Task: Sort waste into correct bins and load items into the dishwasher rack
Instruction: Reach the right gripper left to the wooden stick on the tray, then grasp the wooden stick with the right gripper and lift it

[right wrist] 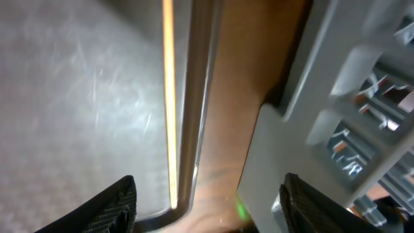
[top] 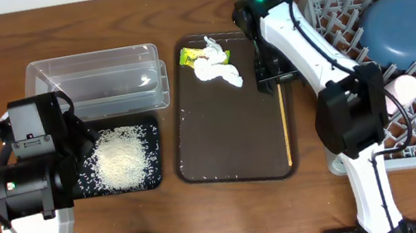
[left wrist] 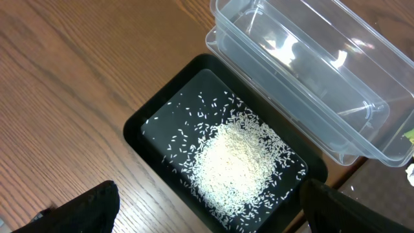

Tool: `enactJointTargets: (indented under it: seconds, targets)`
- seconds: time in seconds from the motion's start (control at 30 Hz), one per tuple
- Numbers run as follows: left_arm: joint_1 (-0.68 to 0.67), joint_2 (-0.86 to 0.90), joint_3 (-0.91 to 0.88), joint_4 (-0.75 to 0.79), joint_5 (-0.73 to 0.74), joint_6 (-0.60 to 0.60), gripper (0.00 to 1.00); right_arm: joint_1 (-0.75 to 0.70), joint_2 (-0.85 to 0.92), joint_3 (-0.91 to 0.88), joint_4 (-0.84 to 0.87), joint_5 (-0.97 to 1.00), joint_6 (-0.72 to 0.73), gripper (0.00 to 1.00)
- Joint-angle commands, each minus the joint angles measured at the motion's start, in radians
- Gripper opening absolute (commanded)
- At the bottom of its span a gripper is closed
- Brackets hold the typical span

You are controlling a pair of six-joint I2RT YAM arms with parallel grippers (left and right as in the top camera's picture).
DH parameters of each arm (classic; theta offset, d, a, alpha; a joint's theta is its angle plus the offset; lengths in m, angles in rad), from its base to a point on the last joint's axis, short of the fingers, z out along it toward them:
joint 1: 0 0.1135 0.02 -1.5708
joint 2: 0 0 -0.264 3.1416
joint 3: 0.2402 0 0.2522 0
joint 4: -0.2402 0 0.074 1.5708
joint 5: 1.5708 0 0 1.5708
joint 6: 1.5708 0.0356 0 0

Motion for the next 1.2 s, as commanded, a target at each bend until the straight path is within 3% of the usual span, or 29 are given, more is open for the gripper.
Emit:
enactJointTargets:
  seconds: [0.0,0.3,0.5,0.53,0.63,0.7,0.9,1.17]
  targets:
    - [0.005,0.005,0.012,-0.004,-0.023,0.002,0.91,0.021,-0.034,0.002,-0.009,-0.024,-0.053,0.70]
    - [0.005,0.005,0.012,-0.004,-0.023,0.002,0.91,-0.018,-0.265,-0.055,-0.009,-0.017,-0.120,0.72]
    - [0.005,0.005,0.012,-0.004,-0.023,0.002,0.91,-0.030,-0.540,-0.409,0.086,-0.023,-0.121,0.73]
    - [0.005,0.005,0.012,-0.004,-0.023,0.002,0.91,-0.029,-0.584,-0.479,0.145,-0.043,-0.121,0.75]
    - [0.005,0.005,0.012,-0.004,-0.023,0.002,0.91,-0.029,-0.683,-0.649,0.333,-0.119,-0.121,0.99]
    - [0.005,0.005,0.012,-0.004,-0.023,0.002,0.91,-0.029,-0.717,-0.724,0.452,-0.194,-0.122,0.99]
    - [0.005,0.005,0.012,-0.005,-0.023,0.002,0.91,-0.028,-0.705,-0.776,0.637,-0.211,-0.121,0.99]
    - [0.005,0.005,0.012,-0.004,-0.023,0.002,0.91,-0.028,-0.607,-0.776,0.702,-0.204,-0.083,0.97]
